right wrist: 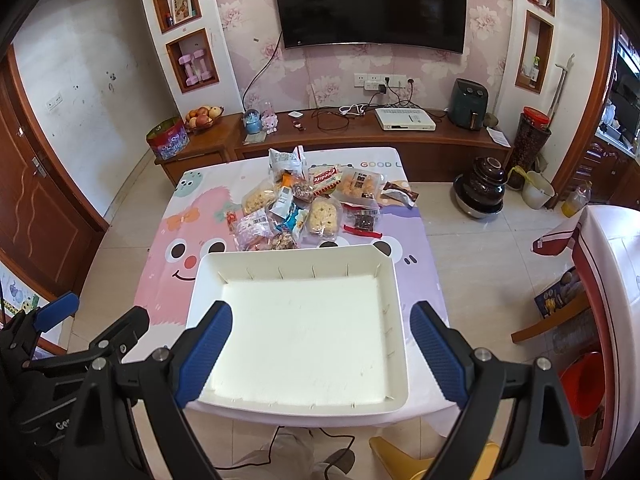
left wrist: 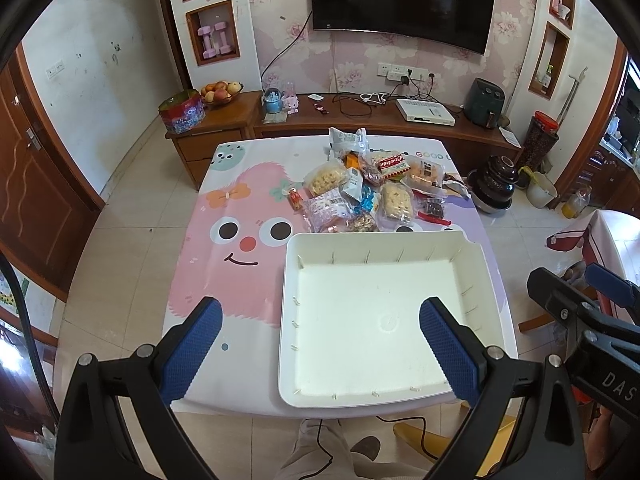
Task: Organize snacks
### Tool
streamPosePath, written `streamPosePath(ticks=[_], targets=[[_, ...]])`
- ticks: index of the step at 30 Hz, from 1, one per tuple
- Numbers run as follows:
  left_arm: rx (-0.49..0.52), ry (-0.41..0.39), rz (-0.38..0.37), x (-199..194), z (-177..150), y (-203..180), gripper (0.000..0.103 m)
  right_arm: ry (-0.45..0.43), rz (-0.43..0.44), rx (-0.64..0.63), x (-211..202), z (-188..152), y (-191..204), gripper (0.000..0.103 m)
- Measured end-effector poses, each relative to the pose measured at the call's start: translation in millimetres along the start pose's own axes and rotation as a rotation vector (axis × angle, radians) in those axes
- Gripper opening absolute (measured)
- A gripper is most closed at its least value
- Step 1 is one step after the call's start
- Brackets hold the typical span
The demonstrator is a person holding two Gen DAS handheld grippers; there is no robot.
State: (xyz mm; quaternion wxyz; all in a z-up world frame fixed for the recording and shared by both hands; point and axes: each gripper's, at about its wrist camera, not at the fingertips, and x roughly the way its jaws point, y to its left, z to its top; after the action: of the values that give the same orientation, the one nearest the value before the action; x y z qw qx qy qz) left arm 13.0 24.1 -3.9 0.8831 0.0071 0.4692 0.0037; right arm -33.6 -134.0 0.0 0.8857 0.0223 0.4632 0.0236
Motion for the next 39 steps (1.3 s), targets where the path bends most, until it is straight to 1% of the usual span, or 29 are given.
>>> streamPosePath(ticks=[8, 16, 18, 21, 27, 33, 34, 35, 39], targets=[[0.0, -0.002, -0.001, -1, 2, -1, 0.098, -0.003, -0.001, -0.002, -2, 1, -1, 0.091], [-0.002, -0.002, -0.001, -2, 2, -2, 0.098, -0.009, -0.004, -0.004, -2, 9, -4, 0.091], [-0.002, -0.001, -0.001, -2, 2, -2, 0.098, -0.013, -0.007, -0.003, -3, 22, -11, 0.091], [-0.001, -0.002, -0.001, -2, 1, -2, 0.098, -0.019, -0.011, -0.003, -4, 28, -13, 0.091], [-0.003, -0.002, -0.001, -2, 1, -2, 0.098, -0.019, -0.012, -0.004, -4, 31, -13, 0.091], [-0.003, 0.002, 0.0, -1, 1, -4, 0.098, -0.02, -0.011, -0.006, -4, 26, -12, 0.091], [-0.002, 0.006, -0.001, -2, 1, -4, 0.098, -0.02, -0.011, -0.006, -3, 30, -13, 0.091], [-0.001, 0.008, -0.001, -2, 2, -4, 0.098, -0.021, -0.011, -0.006, -3, 26, -12, 0.091], [0.028, 0.012, -0.014, -5, 1, -9, 0.098, -0.022, -0.008, -0.009, -3, 28, -12, 0.091]])
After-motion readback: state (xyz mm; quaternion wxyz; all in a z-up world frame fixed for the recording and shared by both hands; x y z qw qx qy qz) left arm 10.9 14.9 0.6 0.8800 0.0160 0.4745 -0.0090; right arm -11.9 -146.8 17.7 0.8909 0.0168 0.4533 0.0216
